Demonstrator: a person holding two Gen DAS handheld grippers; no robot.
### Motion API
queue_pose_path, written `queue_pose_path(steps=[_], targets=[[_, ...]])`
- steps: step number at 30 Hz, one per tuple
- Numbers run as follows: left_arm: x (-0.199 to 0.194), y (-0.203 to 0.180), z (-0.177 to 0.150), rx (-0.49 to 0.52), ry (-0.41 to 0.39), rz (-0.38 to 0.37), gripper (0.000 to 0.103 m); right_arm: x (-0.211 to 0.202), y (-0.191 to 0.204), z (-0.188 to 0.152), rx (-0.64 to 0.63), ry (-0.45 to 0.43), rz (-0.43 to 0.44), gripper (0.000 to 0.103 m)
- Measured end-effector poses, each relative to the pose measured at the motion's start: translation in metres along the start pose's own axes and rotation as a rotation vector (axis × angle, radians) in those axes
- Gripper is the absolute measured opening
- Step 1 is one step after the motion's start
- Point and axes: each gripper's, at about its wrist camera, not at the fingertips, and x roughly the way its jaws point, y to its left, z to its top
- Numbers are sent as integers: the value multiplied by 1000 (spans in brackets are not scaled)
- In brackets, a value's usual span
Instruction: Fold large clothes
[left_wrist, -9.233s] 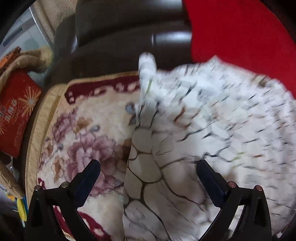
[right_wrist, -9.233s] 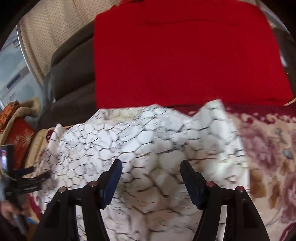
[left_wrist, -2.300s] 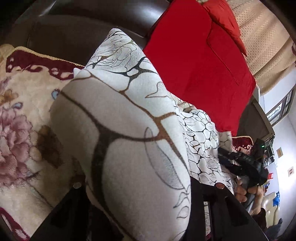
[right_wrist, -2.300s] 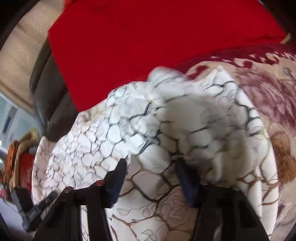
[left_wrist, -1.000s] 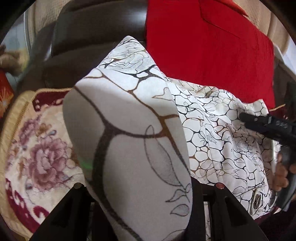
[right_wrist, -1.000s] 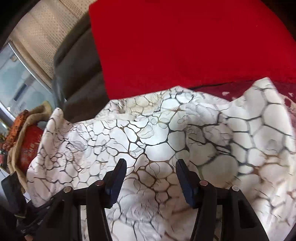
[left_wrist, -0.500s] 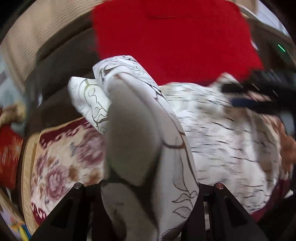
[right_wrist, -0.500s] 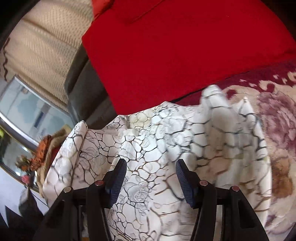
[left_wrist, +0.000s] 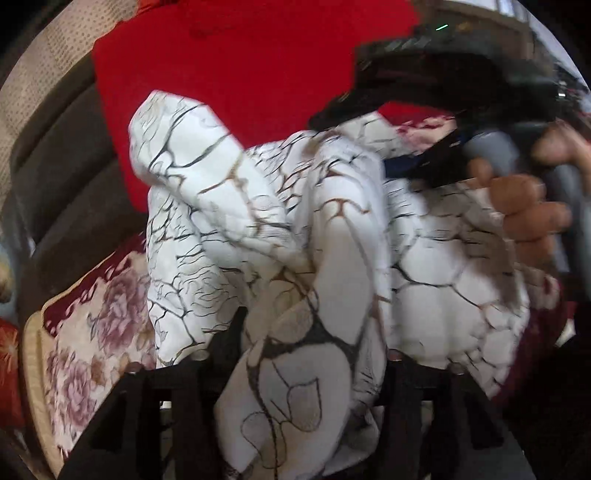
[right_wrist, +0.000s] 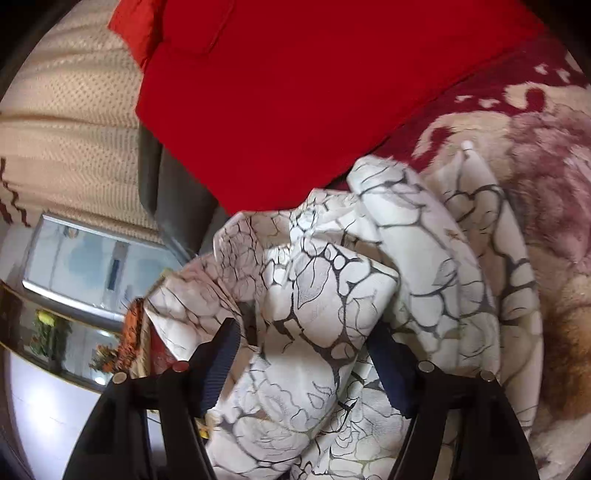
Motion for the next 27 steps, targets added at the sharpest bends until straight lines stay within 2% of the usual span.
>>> queue_pose_path(steps=[3, 5, 7, 11, 13, 14, 16, 18, 20, 21, 23, 26, 27], targets=[[-25, 6, -17, 23, -72, -64, 60, 9, 9, -3, -24, 7, -1, 76], [-41, 15, -28, 20, -112, -103, 60, 11, 17, -5, -46, -5, 3, 80], [-58, 33, -28, -3, -156, -152, 61, 17, 20, -6, -50, -8, 10, 82], [-91, 75, -54, -105, -270, -293, 62, 17, 24, -9, -43, -21, -20, 82], [-101, 100, -66, -191, -326, -323, 71, 14, 30, -10, -52, -27, 2, 82], [-99, 109, -68, -229, -336, -308, 78, 14, 34, -11, -60, -31, 12, 83], [-90, 136, -75, -355, -305, -234, 80, 13, 44, -15, -85, -45, 12, 86], [-66, 170, -86, -546, -257, -249, 80, 15, 59, -21, -133, -52, 2, 89], [-42, 186, -95, -699, -206, -253, 80, 20, 74, -26, -180, -48, 4, 89], [-28, 187, -97, -727, -163, -259, 78, 23, 83, -30, -208, -45, -2, 90], [-11, 178, -99, -710, -103, -278, 78, 34, 101, -40, -277, -37, -33, 91], [5, 143, -90, -626, -57, -416, 65, 57, 122, -55, -341, 3, -49, 91], [4, 135, -87, -590, -62, -414, 65, 65, 125, -59, -346, 23, -56, 91]])
